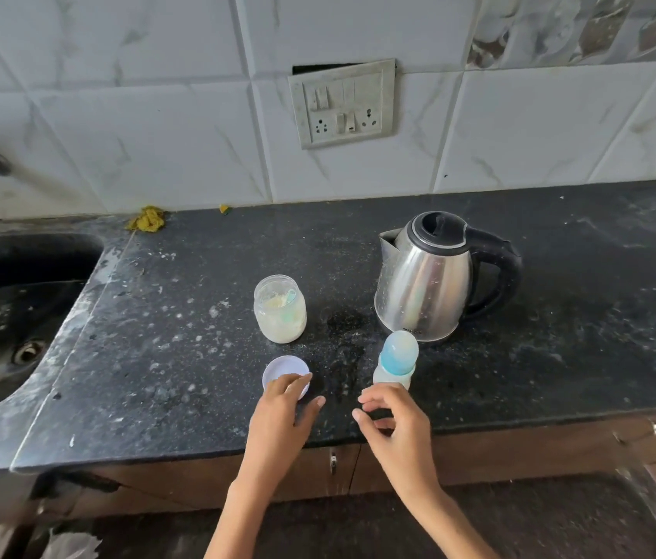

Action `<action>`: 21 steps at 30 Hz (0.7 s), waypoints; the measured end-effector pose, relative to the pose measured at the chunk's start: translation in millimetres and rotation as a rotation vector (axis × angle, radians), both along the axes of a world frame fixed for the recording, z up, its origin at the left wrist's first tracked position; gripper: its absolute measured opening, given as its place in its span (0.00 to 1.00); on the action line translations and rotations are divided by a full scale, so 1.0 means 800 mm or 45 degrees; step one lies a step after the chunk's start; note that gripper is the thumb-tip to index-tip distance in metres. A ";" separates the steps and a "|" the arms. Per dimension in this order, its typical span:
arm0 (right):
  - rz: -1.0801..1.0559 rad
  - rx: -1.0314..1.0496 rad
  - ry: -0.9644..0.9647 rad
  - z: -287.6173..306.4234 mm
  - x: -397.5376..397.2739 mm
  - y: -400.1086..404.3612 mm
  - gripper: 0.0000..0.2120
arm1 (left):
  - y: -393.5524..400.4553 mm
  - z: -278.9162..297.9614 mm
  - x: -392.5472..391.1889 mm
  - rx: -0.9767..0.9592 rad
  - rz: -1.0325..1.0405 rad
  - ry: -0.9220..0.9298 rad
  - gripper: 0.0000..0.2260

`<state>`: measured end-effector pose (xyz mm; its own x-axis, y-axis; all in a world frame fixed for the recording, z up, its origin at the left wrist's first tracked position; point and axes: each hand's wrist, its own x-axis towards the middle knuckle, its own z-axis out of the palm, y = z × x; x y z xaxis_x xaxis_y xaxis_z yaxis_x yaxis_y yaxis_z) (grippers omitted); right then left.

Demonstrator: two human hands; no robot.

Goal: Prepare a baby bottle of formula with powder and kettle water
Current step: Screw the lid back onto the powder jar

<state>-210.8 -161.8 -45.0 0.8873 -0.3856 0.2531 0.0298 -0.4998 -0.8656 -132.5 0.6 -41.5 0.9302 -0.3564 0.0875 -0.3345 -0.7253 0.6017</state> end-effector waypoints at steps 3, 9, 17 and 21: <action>0.089 -0.012 0.021 0.003 0.022 0.014 0.13 | 0.025 -0.001 0.012 0.089 0.150 -0.084 0.24; 0.139 -0.133 0.111 -0.002 0.074 0.034 0.10 | 0.044 -0.012 0.049 0.224 0.070 0.010 0.40; 0.070 -0.140 0.265 -0.012 0.126 0.061 0.11 | 0.039 -0.024 0.102 0.493 -0.272 0.048 0.43; 0.086 -0.092 0.281 -0.005 0.129 0.067 0.18 | 0.046 -0.004 0.110 0.276 -0.219 0.056 0.39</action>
<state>-107.5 -107.8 -48.6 0.9474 -0.3111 0.0748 -0.1207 -0.5638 -0.8171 -44.4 37.6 -45.0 0.8557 -0.5153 -0.0468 -0.4408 -0.7734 0.4556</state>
